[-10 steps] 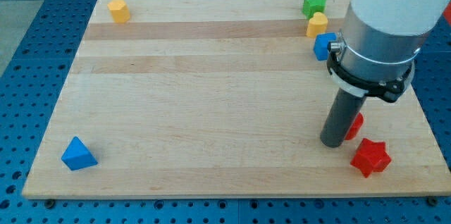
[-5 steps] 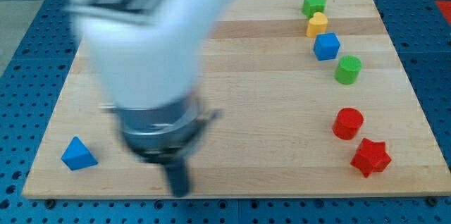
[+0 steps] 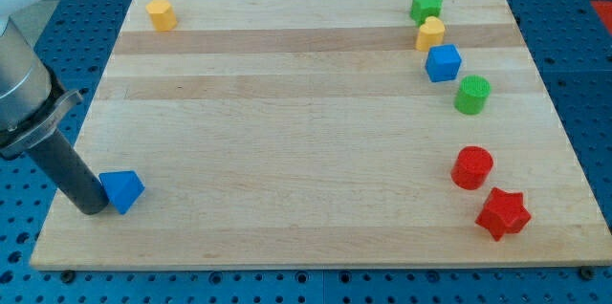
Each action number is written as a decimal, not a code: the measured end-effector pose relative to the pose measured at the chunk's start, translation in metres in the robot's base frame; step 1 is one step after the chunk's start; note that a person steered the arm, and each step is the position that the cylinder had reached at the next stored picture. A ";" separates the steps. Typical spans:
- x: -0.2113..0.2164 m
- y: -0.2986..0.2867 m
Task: Push the blue triangle towards center
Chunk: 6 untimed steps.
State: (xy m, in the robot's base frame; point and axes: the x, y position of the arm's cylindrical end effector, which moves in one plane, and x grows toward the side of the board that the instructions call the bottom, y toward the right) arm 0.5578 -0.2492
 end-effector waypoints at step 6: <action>-0.040 0.081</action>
State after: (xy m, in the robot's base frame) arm 0.5178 -0.1678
